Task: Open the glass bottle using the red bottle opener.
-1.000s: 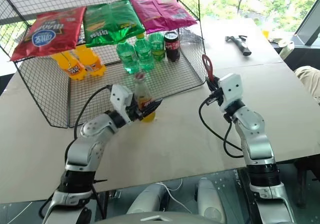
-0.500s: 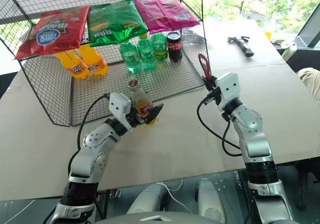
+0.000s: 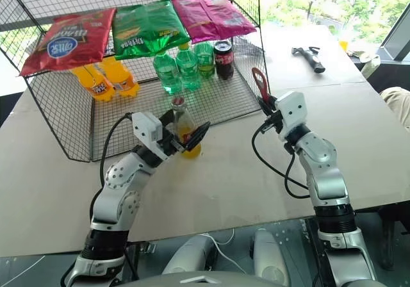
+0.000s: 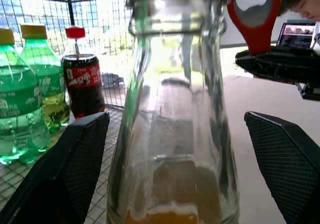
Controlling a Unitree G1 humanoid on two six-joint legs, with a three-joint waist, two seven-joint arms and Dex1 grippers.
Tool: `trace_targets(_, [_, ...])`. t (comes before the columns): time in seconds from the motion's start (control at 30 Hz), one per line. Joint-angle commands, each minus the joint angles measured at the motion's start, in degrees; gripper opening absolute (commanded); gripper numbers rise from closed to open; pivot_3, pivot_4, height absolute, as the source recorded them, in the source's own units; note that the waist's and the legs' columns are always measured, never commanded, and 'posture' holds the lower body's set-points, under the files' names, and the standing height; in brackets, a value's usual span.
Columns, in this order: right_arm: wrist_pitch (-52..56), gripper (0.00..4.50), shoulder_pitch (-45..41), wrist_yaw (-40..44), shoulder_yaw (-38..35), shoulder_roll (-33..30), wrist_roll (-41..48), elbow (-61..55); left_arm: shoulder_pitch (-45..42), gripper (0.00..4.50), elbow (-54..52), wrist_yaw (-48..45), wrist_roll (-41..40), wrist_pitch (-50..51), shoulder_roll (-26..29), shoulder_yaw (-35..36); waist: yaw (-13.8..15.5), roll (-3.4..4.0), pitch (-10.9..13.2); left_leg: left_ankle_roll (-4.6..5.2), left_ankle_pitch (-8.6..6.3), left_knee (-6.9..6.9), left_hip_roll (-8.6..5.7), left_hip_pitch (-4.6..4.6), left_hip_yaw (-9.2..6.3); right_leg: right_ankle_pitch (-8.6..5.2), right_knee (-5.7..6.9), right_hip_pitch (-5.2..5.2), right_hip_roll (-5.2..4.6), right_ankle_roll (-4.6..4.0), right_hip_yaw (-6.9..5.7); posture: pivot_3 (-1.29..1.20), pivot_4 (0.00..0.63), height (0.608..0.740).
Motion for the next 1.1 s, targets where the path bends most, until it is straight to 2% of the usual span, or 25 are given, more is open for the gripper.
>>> trace_targets(0.03, [-1.4, 0.0, -1.4, 0.2, -0.2, -0.1, -0.1, -0.7, -0.8, 4.46, -2.6, 0.3, -0.9, -2.2, -0.8, 0.1, 0.0, 0.0, 0.0, 0.0, 0.0, 0.0, 0.0, 0.0, 0.0, 0.0, 0.0, 0.0, 0.0, 0.0, 0.0, 0.0, 0.15, 0.74])
trace_targets(0.67, [-1.8, 0.0, -2.7, 1.4, 0.7, 0.3, -0.2, 0.5, 2.7, 4.46, -6.7, 1.6, -3.9, -1.4, -0.6, 1.6, 0.0, 0.0, 0.0, 0.0, 0.0, 0.0, 0.0, 0.0, 0.0, 0.0, 0.0, 0.0, 0.01, 0.0, 0.0, 0.0, 0.15, 0.74])
trace_targets(0.87, [-2.1, 0.0, -3.3, 1.7, 0.9, 0.6, -0.2, 1.2, 4.5, 4.46, -0.5, -1.1, -4.5, -6.9, -1.4, 2.8, 0.0, 0.01, 0.0, 0.0, 0.0, 0.0, 0.0, 0.0, 0.0, 0.0, -0.01, 0.0, 0.01, 0.0, 0.01, 0.0, 0.15, 0.74])
trace_targets(1.1, [-2.5, 0.0, -3.9, 2.0, 1.1, 1.0, -0.2, 1.9, 3.8, 4.46, -0.3, -1.9, -5.2, -7.1, -1.0, 2.9, 0.0, 0.0, 0.0, 0.0, 0.0, 0.0, 0.0, 0.0, 0.0, 0.0, -0.01, 0.01, 0.0, 0.0, 0.0, 0.0, 0.15, 0.74])
